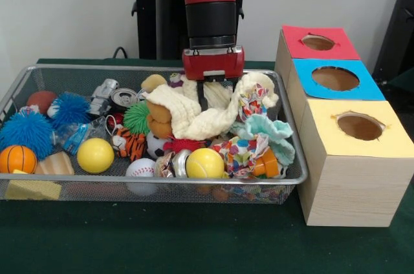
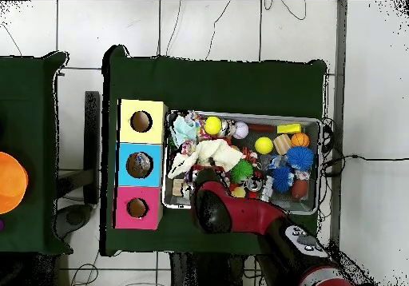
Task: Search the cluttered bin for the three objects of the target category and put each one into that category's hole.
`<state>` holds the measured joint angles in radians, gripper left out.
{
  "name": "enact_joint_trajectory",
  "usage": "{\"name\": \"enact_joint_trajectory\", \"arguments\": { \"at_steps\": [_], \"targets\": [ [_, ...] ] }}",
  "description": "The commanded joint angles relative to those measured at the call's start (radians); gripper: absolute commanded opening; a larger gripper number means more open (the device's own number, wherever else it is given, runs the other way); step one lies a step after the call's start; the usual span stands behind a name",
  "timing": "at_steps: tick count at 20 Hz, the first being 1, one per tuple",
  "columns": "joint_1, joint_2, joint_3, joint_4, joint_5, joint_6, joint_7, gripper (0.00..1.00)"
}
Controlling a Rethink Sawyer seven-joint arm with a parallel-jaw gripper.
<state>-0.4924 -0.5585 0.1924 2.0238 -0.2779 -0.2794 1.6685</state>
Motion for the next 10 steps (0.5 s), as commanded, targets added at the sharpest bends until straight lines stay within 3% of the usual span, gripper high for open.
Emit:
{"name": "enact_joint_trajectory", "arguments": {
  "at_steps": [1,5,10],
  "targets": [
    [-0.084,-0.058,0.082,0.046,-0.014,0.236,0.097,1.0],
    [-0.148,-0.177,0.136,0.058,-0.001,0.396,0.026,1.0],
    [-0.258,-0.212,0.195,0.034,-0.023,0.515,-0.053,1.0]
  ]
}}
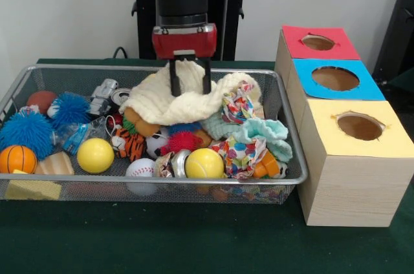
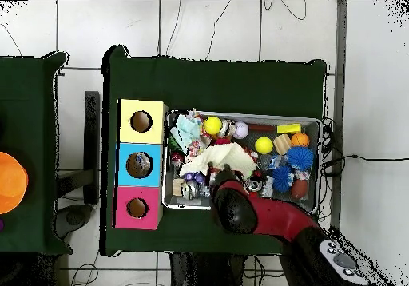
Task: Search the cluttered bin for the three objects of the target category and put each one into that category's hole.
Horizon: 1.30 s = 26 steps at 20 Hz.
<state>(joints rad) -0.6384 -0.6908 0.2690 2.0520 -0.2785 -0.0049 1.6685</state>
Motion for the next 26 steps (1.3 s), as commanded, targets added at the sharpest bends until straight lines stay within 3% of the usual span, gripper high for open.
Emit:
{"name": "enact_joint_trajectory", "arguments": {
  "at_steps": [1,5,17,23,26],
  "targets": [
    [-0.134,-0.076,0.135,0.001,-0.031,0.254,-0.065,1.0],
    [-0.206,-0.048,0.187,-0.014,-0.065,0.29,-0.097,1.0],
    [-0.315,0.014,0.276,-0.121,-0.139,0.396,-0.179,1.0],
    [-0.354,0.164,0.32,-0.235,-0.311,0.234,-0.205,1.0],
    [-0.393,0.226,0.35,-0.284,-0.393,0.213,-0.221,1.0]
  ]
}}
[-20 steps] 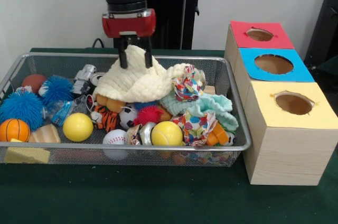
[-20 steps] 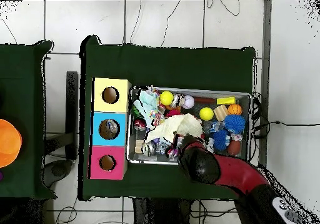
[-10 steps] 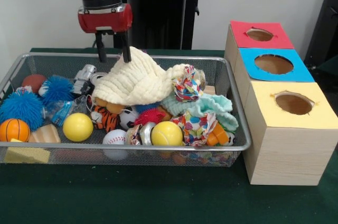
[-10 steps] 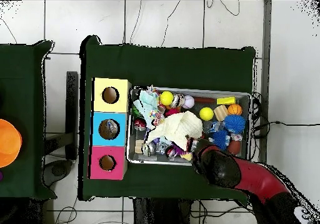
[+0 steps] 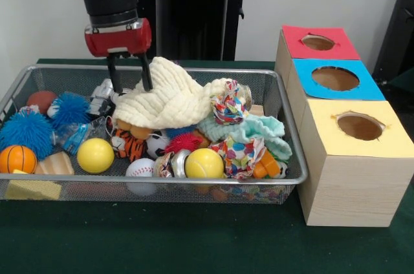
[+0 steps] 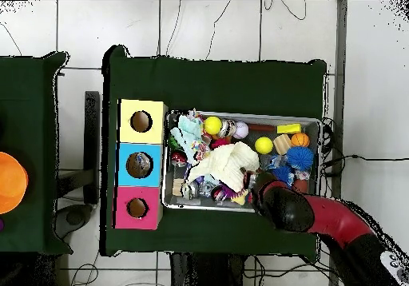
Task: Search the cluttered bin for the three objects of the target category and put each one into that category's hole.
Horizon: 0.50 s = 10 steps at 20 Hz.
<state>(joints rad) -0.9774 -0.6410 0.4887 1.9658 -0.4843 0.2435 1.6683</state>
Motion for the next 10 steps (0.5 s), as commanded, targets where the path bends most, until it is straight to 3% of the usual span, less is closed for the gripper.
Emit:
{"name": "enact_joint_trajectory", "arguments": {
  "at_steps": [1,5,10],
  "targets": [
    [-0.078,0.198,0.157,-0.212,-0.217,-0.03,-0.242,1.0],
    [-0.169,0.283,0.261,-0.265,-0.325,0.003,-0.332,1.0],
    [-0.22,0.318,0.314,-0.294,-0.367,0.084,-0.358,1.0]
  ]
}}
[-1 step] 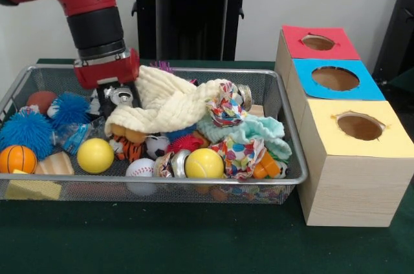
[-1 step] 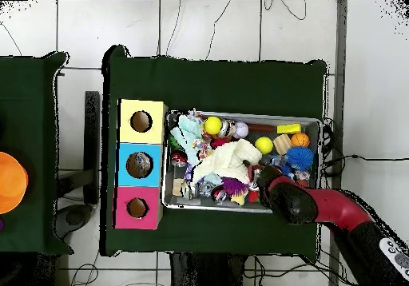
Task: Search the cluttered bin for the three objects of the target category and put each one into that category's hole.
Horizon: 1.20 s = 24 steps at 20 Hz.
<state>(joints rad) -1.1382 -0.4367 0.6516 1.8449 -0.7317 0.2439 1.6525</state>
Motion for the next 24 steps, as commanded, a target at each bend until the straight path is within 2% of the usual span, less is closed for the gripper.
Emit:
{"name": "enact_joint_trajectory", "arguments": {
  "at_steps": [1,4,11,17,24],
  "targets": [
    [-0.063,0.114,0.153,-0.178,-0.125,0.097,-0.344,1.0],
    [-0.073,0.097,0.156,-0.175,-0.118,0.148,-0.34,1.0],
    [-0.066,-0.006,0.153,-0.148,-0.09,0.258,-0.323,1.0],
    [-0.073,-0.035,0.169,-0.135,-0.084,0.31,-0.315,1.0],
    [-0.067,-0.099,0.167,-0.112,-0.063,0.362,-0.258,1.0]
  ]
}}
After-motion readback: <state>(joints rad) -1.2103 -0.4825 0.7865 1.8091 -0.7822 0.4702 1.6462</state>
